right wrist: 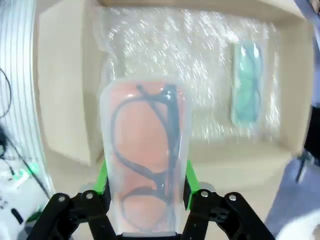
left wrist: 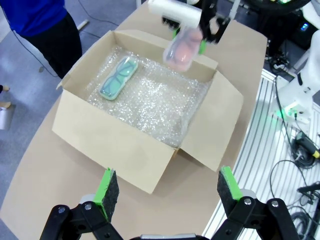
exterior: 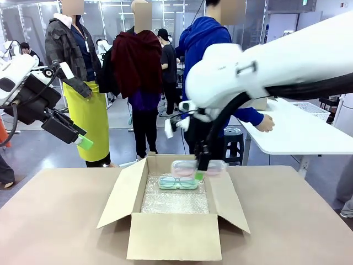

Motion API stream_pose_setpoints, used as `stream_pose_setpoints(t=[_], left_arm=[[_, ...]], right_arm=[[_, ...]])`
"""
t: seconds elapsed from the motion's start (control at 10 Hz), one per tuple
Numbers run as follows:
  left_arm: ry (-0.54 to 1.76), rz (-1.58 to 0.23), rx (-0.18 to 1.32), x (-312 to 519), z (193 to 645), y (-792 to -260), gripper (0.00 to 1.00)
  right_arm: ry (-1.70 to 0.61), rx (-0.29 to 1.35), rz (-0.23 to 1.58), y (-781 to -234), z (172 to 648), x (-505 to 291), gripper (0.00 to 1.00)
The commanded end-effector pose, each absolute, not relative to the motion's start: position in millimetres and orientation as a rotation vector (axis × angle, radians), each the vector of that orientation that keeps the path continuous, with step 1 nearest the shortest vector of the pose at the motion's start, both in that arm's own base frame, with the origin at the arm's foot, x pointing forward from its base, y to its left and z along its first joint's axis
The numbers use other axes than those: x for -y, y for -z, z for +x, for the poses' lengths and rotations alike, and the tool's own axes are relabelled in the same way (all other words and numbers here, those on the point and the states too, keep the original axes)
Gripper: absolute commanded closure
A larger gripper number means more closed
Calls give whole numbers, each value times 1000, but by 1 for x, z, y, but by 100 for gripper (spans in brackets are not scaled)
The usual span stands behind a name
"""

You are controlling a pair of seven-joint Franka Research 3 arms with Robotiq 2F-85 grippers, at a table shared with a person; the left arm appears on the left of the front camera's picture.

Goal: Pack the glasses set securely to prepare it for shipping.
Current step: Put the Glasses case from the right side of the table into the Package Box.

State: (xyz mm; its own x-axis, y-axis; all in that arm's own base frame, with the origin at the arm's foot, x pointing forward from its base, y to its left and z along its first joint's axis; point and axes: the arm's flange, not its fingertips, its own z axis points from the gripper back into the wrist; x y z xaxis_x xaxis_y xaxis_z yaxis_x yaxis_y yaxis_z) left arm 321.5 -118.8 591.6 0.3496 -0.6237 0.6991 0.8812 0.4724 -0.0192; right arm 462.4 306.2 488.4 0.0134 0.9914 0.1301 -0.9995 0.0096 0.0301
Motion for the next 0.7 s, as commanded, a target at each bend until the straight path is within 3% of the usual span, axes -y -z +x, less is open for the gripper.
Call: stream_pose_setpoints(t=[0.0,0.2,0.4,0.6], left_arm=[[1040,-453,689,115,322,-593,0],[1040,-453,689,115,322,-593,0],[1040,-453,689,115,322,-593,0],[1040,-453,689,115,322,-593,0]], right_arm=[[-1614,59,109,-472,487,-316,58],[-1647,37,45,-436,495,-337,58],[-1542,103,196,-404,502,-346,58],[-1443,126,207,-368,510,-347,58]])
